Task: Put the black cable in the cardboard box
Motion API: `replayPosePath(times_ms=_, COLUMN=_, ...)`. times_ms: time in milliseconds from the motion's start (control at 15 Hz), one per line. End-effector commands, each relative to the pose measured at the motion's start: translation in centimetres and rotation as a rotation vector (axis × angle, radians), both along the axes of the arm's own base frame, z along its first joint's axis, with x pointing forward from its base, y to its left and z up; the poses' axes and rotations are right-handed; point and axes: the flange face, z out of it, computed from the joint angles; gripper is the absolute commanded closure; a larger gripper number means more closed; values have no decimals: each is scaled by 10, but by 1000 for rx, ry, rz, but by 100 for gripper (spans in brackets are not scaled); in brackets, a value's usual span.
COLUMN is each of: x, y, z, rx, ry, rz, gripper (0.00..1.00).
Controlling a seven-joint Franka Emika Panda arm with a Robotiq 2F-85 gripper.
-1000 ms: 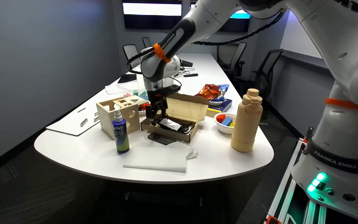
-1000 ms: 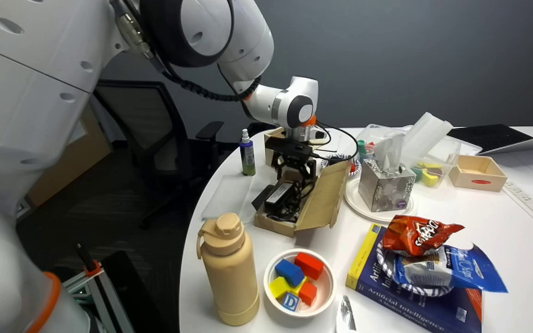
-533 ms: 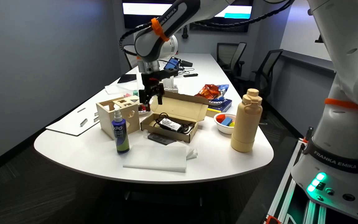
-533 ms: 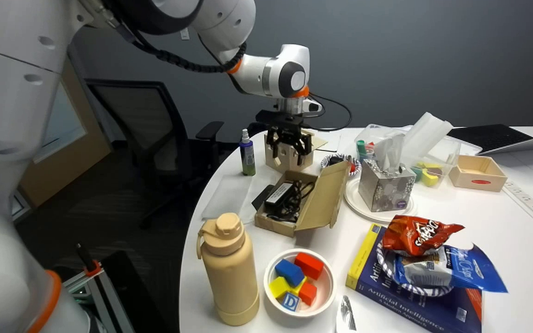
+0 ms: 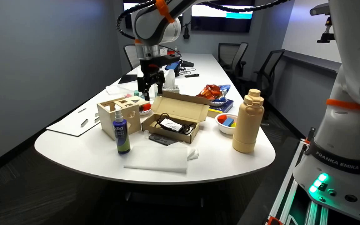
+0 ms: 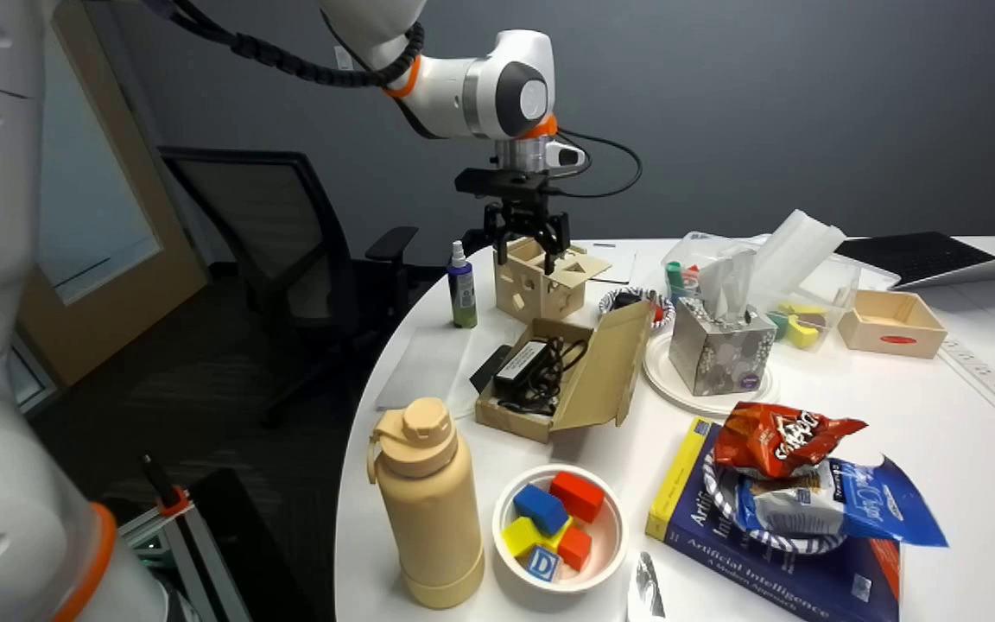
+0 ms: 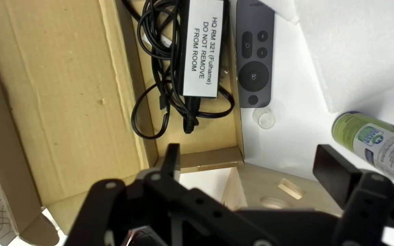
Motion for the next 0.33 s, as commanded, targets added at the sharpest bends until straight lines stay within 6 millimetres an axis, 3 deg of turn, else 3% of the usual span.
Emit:
replayPosePath(times_ms=0, x=-22, y=4, z=19, rx=-39, ry=-18, rz=1, gripper=0)
replayPosePath(times_ms=267, x=-33, y=10, z=28, rx=-51, ry=-27, rz=33, gripper=0)
